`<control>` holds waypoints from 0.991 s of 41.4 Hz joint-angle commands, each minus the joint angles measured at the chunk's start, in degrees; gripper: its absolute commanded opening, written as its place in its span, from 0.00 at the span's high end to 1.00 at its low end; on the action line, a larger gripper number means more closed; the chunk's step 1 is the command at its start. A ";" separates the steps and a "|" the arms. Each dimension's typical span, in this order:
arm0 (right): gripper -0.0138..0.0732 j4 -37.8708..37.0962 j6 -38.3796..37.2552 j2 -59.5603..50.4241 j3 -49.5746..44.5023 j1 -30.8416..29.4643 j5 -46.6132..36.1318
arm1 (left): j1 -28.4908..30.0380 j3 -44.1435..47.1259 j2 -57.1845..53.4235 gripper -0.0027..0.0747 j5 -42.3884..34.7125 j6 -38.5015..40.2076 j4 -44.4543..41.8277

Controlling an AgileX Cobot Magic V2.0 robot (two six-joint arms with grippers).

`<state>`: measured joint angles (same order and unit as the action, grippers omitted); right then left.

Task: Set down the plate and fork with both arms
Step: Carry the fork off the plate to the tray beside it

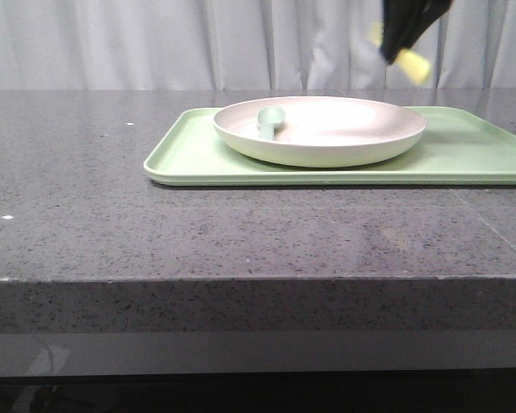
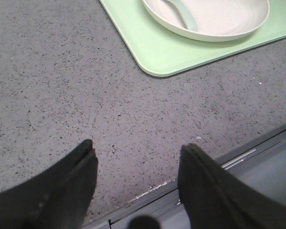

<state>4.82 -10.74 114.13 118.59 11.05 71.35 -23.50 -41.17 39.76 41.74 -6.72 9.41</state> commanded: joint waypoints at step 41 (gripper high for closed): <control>0.76 34.63 24.52 -3.20 -21.21 -19.45 -6.35 | -0.22 -1.60 -0.14 0.47 -4.01 0.22 1.13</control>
<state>36.61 12.91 113.91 96.12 -8.13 65.74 -23.50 -41.17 39.76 41.65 -6.72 9.41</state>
